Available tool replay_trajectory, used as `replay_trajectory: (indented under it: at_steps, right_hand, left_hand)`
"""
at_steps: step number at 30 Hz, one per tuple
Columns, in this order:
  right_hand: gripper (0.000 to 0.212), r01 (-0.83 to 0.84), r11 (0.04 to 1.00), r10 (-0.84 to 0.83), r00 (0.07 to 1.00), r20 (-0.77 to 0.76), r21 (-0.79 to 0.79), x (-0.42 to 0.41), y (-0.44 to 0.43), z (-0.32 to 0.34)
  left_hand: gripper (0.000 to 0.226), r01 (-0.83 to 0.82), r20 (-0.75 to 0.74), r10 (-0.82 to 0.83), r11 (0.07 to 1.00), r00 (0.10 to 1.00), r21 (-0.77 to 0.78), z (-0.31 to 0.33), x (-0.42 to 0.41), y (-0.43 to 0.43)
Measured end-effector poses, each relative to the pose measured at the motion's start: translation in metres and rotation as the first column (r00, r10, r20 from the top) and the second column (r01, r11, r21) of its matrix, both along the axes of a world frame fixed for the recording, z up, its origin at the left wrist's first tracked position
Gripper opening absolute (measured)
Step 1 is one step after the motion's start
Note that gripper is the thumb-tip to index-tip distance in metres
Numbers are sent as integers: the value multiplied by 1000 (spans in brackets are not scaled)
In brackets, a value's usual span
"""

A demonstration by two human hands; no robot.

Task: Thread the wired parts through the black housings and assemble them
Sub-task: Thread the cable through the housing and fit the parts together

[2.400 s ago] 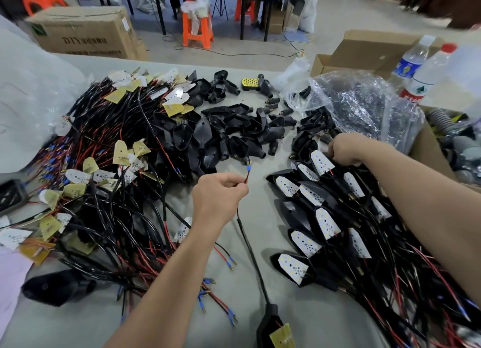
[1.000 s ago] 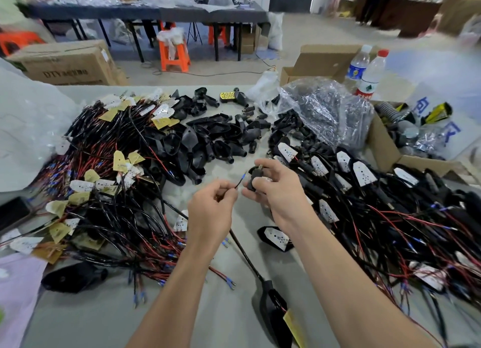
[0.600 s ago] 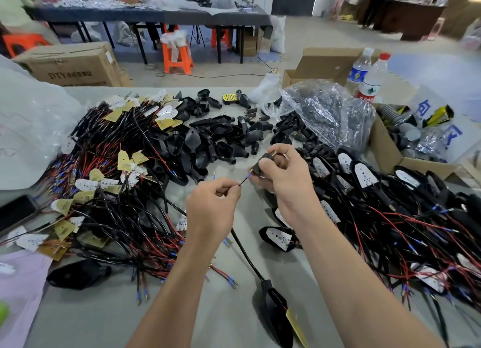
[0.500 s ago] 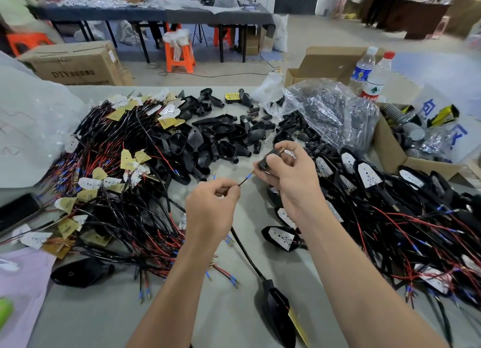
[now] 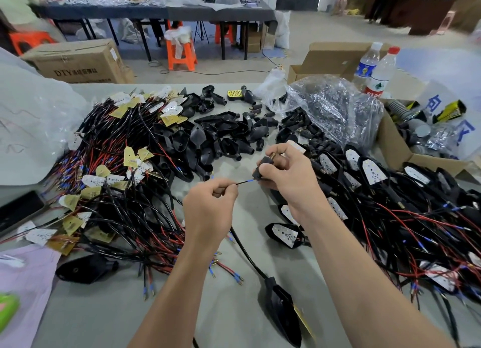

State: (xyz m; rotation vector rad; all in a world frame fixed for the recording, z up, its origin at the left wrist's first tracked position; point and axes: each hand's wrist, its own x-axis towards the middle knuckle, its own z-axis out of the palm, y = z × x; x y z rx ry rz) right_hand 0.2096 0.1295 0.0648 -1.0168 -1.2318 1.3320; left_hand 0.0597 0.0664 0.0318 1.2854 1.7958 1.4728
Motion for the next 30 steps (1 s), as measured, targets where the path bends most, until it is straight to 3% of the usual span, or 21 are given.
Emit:
replay_trajectory:
  at_steps: [7, 10, 11, 14, 16, 19, 21, 26, 30]
  right_hand:
    - [26, 40, 999, -40, 993, -108, 1, -14, -5, -19]
    - [26, 43, 999, -47, 991, -127, -32, -21, -4, -31]
    - [26, 49, 998, -56, 988, -145, -51, -21, -3, -34]
    - [24, 62, 995, -77, 979, -187, -84, -18, 6, -42]
    - [23, 78, 992, -99, 970, -222, -99, -18, 13, -47]
    - [24, 62, 993, -87, 961, -261, -100, -20, 20, -53]
    - [27, 30, 997, -45, 973, -228, -72, -20, 21, -56]
    - [23, -66, 998, 66, 996, -56, -1, -27, 14, -66]
    - [14, -144, 990, 144, 989, -42, -9, -32, 6, -69]
  left_hand:
    - [30, -4, -70, 7, 999, 998, 33, 0, 11, -4]
    - [12, -36, -23, 37, 999, 999, 23, -6, 8, 0]
    - [17, -29, -20, 30, 999, 999, 12, -10, 4, 2]
    - [33, 13, -189, -13, 1000, 982, -2, -26, -7, -1]
    - [27, 7, -294, -15, 1000, 956, -26, -42, -10, -4]
    - [22, 33, -251, -57, 995, 966, -99, -59, -10, -5]
    - [32, 40, -286, -57, 997, 957, -63, -61, -13, 3]
    - [9, 51, -543, -5, 996, 840, 71, -52, -21, 23]
    - [1, 86, -524, -3, 987, 852, 135, -62, -19, 19]
